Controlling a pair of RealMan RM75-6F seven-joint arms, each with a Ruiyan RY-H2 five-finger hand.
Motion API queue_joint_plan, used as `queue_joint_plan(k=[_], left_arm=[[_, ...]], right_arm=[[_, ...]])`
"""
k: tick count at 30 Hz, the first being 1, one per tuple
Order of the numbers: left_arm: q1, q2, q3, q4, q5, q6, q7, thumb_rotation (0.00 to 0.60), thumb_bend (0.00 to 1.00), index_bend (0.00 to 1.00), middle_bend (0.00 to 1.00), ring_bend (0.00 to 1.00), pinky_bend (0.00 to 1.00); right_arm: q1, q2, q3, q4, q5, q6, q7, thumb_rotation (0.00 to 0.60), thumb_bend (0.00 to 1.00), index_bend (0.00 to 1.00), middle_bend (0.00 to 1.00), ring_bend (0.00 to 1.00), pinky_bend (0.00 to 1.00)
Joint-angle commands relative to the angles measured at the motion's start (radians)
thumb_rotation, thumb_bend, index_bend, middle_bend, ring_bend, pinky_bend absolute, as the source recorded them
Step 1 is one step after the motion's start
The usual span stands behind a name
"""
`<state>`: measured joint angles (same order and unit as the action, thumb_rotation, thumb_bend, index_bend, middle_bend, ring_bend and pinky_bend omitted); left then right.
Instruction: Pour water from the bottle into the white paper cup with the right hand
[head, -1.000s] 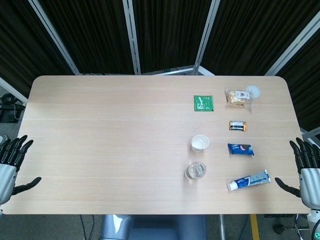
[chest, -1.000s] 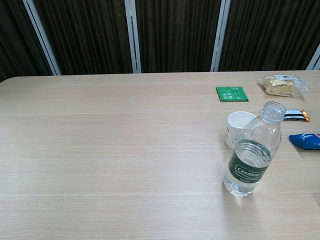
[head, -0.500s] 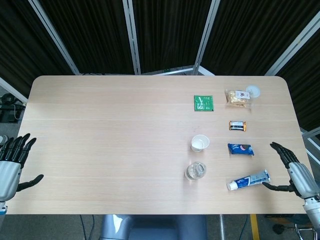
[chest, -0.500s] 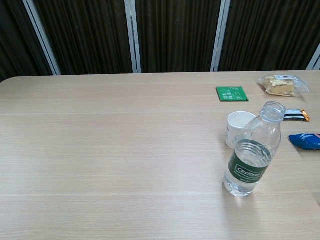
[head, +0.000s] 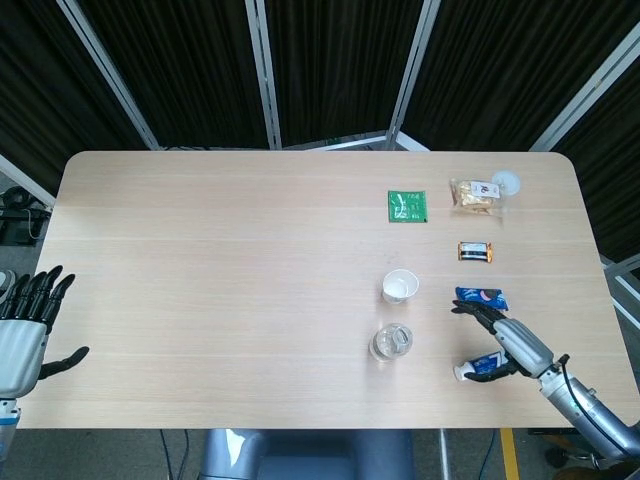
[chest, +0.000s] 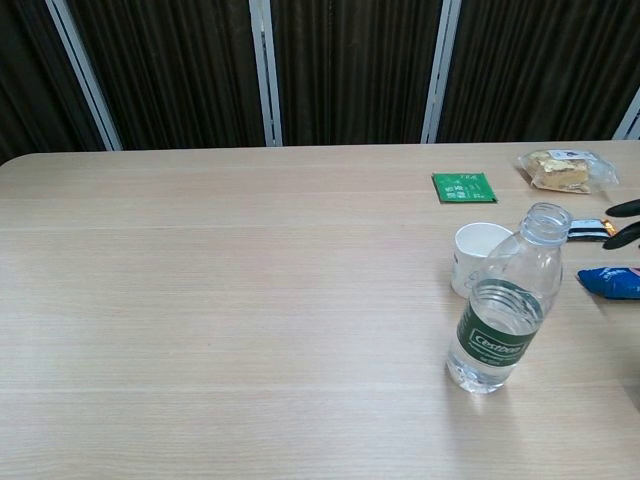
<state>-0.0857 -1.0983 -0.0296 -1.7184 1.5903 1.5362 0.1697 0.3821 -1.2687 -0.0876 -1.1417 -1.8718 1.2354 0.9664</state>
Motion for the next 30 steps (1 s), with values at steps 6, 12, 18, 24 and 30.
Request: queue_joint_plan(k=[6, 12, 18, 24, 30], left_arm=[[-0.004, 0.003, -0.003, 0.007, -0.014, -0.011, -0.014, 0.6, 0.0, 0.0, 0.0, 0.0, 0.0], [-0.007, 0.004, -0.004, 0.01, -0.019, -0.018, -0.02, 0.6, 0.0, 0.0, 0.0, 0.0, 0.0], [-0.011, 0.004, -0.006, 0.011, -0.025, -0.025, -0.023, 0.6, 0.0, 0.0, 0.0, 0.0, 0.0], [-0.018, 0.005, -0.011, 0.019, -0.044, -0.041, -0.03, 0.6, 0.0, 0.0, 0.0, 0.0, 0.0], [-0.021, 0.005, -0.012, 0.021, -0.048, -0.046, -0.033, 0.6, 0.0, 0.0, 0.0, 0.0, 0.0]], right_arm=[[0.046, -0.038, -0.003, -0.05, 0.008, -0.035, -0.059, 0.6, 0.0, 0.03, 0.16, 0.07, 0.13], [0.077, -0.081, 0.006, -0.084, 0.02, -0.056, -0.128, 0.6, 0.0, 0.03, 0.17, 0.07, 0.14], [0.106, -0.123, 0.019, -0.097, 0.049, -0.1, -0.182, 0.6, 0.0, 0.04, 0.17, 0.07, 0.14], [0.128, -0.166, 0.028, -0.096, 0.083, -0.131, -0.218, 0.6, 0.0, 0.05, 0.17, 0.08, 0.15], [0.146, -0.202, 0.028, -0.094, 0.103, -0.152, -0.229, 0.6, 0.0, 0.06, 0.19, 0.09, 0.16]])
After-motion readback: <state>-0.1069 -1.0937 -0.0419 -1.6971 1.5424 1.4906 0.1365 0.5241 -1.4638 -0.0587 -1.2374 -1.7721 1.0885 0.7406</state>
